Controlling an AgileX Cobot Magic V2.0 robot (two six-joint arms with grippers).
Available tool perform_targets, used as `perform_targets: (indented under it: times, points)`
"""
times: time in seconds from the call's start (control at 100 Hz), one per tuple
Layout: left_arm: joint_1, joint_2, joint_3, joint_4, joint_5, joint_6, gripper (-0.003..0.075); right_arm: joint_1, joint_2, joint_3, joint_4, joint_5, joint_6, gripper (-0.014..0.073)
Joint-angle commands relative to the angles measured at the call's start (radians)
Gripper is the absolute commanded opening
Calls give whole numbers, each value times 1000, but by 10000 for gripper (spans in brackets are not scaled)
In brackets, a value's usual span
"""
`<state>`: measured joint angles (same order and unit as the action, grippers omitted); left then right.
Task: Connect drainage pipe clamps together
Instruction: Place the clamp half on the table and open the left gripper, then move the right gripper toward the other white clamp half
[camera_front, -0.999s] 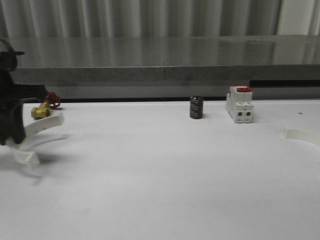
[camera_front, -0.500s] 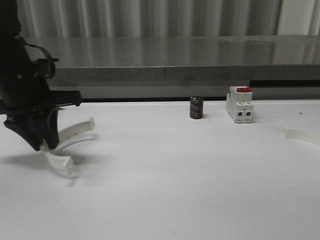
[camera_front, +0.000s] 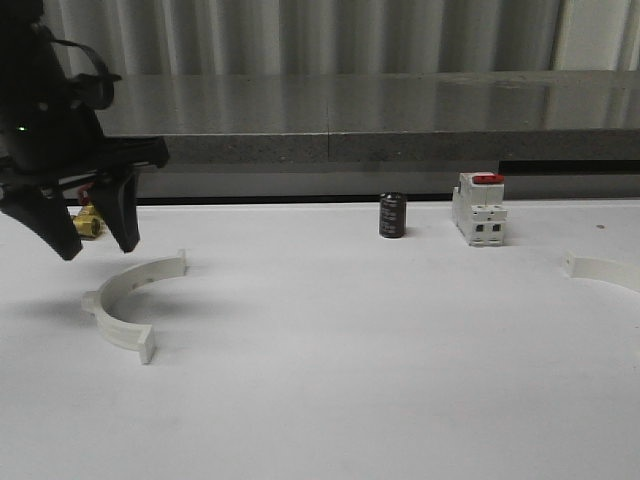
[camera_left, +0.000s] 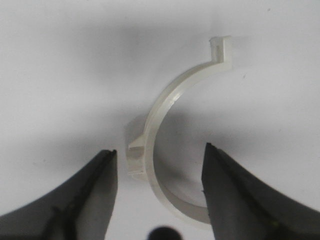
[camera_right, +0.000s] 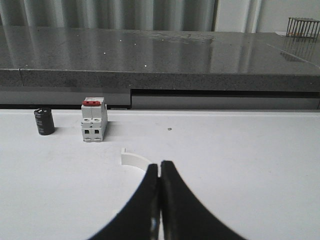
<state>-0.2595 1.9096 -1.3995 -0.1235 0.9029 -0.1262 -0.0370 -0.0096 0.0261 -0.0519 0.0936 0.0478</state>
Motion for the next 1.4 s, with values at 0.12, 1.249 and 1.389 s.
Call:
perform_targets:
  times: [0.12, 1.249, 1.389]
  points:
    - [12, -200, 33, 50, -19, -8, 42, -7, -15, -16, -8, -76, -5, -67]
    - [305, -1423, 923, 37, -447, 157, -21, 0, -12, -28, -8, -139, -5, -67]
    - [305, -1539, 967, 37, -426, 158, -21, 22, -3, -117, -8, 21, -5, -67]
